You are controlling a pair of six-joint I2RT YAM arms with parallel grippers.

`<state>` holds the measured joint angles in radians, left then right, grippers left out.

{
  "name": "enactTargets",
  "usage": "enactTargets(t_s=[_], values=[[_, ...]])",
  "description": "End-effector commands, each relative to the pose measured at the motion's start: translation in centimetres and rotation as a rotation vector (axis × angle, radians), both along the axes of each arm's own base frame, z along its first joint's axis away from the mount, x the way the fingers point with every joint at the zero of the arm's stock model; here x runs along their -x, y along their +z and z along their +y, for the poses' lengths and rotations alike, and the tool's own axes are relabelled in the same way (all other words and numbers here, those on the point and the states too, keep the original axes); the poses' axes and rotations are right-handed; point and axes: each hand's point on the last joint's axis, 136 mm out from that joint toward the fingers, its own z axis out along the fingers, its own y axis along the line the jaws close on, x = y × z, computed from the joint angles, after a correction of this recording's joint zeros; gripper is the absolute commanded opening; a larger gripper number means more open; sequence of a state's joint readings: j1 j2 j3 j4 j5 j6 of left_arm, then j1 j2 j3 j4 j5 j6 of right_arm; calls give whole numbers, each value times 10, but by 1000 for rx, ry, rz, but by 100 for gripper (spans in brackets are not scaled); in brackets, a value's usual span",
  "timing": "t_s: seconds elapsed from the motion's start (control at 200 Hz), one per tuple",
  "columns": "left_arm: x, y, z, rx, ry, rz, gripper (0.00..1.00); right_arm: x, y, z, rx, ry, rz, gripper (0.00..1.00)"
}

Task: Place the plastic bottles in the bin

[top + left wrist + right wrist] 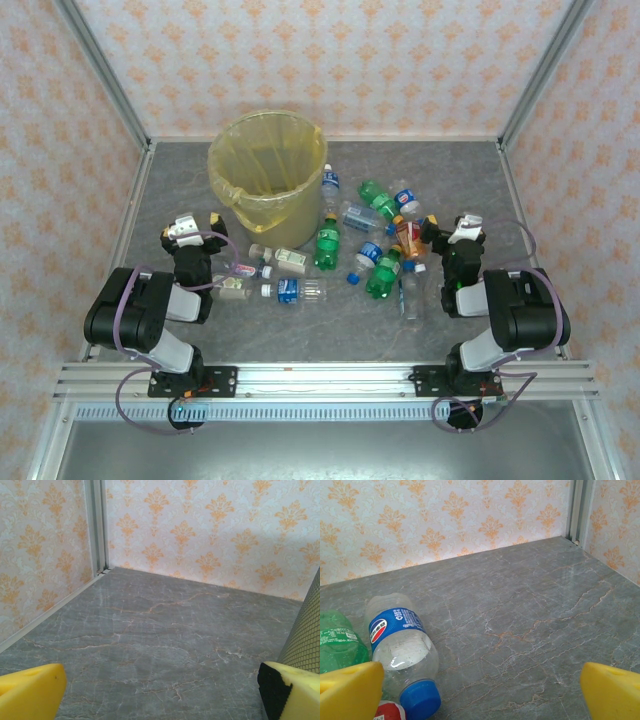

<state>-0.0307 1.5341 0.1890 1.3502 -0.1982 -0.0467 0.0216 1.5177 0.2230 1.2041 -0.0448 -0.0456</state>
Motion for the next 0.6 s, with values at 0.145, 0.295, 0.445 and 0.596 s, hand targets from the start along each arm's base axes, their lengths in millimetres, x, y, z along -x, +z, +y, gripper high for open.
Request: enactTargets(t_s=[0.145,0.295,0.445,0.596], values=[[-4,3,1,-12,-5,-2,100,-5,8,-1,0,-11,-24,100],[-4,2,1,-10,-6,1,100,-5,8,-1,-1,-10,-24,100],[3,10,11,5,59,-28,100,-3,12,-3,-4,-26,-34,100],[9,32,30,42,185,-17,100,-3,30,-12,-24,-86,-25,100]])
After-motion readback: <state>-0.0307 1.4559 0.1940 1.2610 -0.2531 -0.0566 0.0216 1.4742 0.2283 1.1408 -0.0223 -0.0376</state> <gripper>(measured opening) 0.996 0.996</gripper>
